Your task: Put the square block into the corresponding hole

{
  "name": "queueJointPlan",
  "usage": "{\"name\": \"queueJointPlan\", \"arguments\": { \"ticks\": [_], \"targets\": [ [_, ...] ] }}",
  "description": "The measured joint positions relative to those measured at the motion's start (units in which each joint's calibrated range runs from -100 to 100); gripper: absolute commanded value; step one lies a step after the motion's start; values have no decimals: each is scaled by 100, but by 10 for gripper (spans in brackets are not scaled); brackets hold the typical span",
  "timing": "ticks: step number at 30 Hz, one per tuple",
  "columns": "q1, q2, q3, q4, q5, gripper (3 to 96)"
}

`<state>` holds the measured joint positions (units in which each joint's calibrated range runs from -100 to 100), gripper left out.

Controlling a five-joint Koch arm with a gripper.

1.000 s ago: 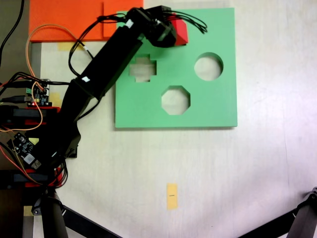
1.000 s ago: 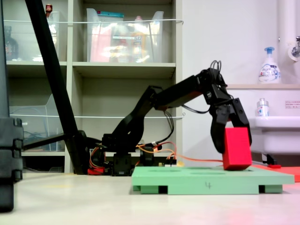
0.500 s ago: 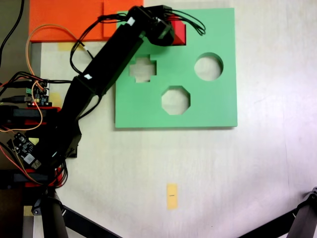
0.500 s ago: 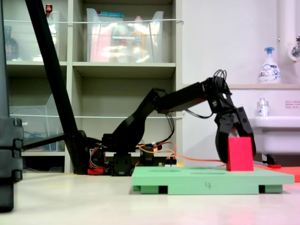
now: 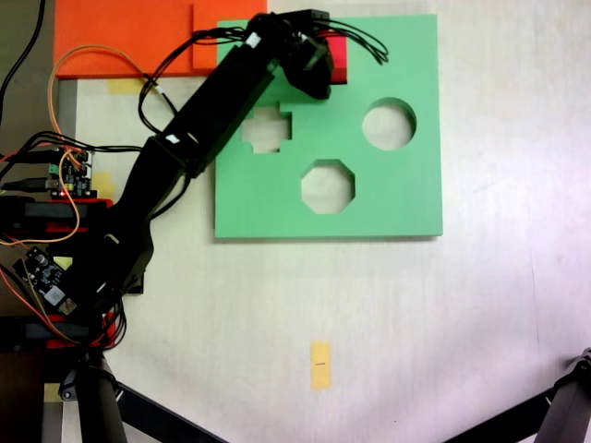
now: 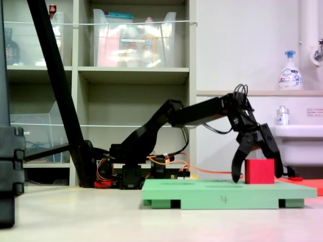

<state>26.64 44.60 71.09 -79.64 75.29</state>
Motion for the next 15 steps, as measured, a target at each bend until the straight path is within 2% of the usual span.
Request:
{"name": "queueJointPlan", "arguments": {
  "ticks": [1,2,9,15],
  "targets": [
    [0,27,-10,29,5,927],
    [-5,41,-29,39,5,960],
    [-54,-233,-59,-49,-122,958],
    [-117,-2695,-69,-1087,-698,955]
  ]
}}
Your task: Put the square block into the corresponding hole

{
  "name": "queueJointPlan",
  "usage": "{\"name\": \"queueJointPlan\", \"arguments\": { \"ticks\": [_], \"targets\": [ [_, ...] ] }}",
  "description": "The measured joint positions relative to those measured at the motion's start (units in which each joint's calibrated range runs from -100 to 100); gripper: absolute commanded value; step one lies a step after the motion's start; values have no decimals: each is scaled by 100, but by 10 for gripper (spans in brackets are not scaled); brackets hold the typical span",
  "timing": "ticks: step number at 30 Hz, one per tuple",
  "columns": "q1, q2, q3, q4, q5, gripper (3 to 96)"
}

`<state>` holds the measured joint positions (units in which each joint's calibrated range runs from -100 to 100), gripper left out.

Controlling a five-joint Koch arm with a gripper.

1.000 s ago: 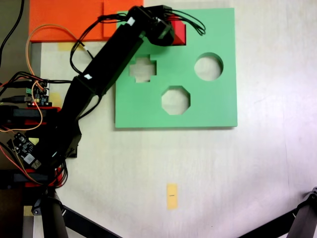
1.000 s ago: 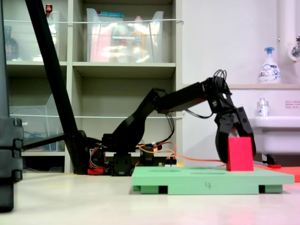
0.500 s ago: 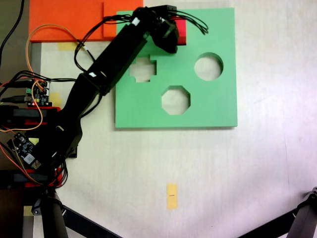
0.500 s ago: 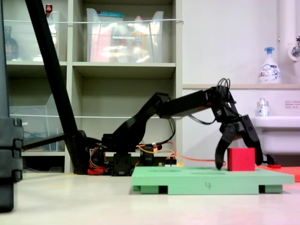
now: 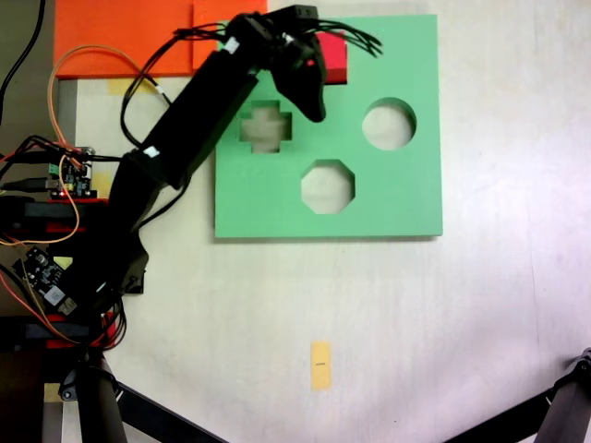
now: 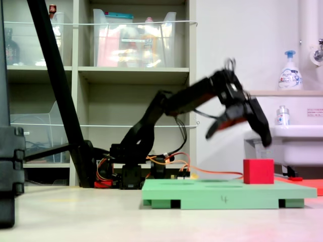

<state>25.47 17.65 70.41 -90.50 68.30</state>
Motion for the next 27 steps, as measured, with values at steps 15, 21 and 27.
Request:
{"name": "queueJointPlan", "arguments": {
  "ticks": [15,21,27],
  "targets": [
    [-2237,-7579,-1039,-813,-4205,571],
    [-2750,-9863,-4890,529,-4777,570],
    [-2994,-11628,-10652,4464,-4996,558]
  ]
}}
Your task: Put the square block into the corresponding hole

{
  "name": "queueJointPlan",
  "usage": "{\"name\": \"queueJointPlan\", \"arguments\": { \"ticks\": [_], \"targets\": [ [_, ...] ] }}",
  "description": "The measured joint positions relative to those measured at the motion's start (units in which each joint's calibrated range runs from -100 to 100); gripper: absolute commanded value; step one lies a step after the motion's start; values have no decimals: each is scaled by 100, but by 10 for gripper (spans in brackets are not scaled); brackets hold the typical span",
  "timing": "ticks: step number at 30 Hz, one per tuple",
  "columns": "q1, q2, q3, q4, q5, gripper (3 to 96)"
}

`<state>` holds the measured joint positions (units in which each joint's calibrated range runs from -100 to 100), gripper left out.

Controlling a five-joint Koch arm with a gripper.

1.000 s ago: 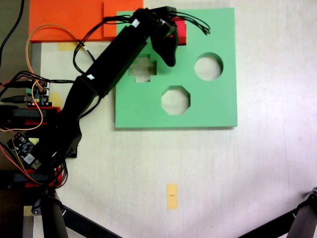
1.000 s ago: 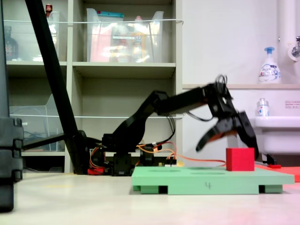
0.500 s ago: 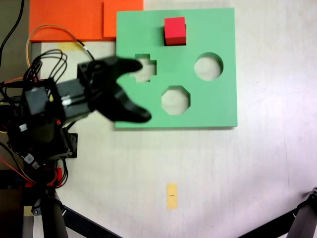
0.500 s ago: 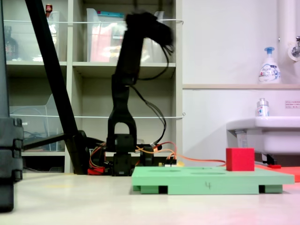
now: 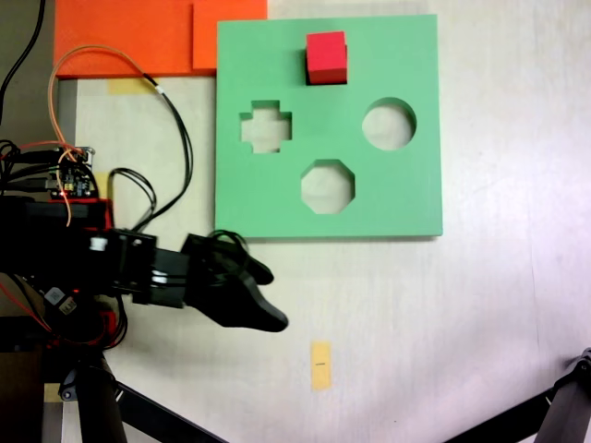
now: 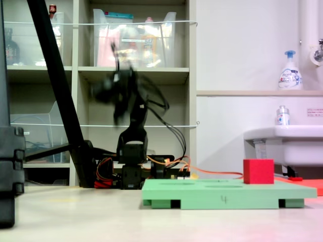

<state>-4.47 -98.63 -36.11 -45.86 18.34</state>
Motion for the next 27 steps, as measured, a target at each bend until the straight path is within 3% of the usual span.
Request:
{"name": "queueJointPlan", "arguments": {
  "ticks": [7,9,11,14,27],
  "targets": [
    [0,-55,-2597,1919,-337,551],
    [15,-55,-3792,3299,-503,495],
    [73,-55,-5105,5081,-679,497],
    [205,-68,-5801,6109,-923,506],
    [283,-82,-6281,5247,-1324,497]
  ]
}}
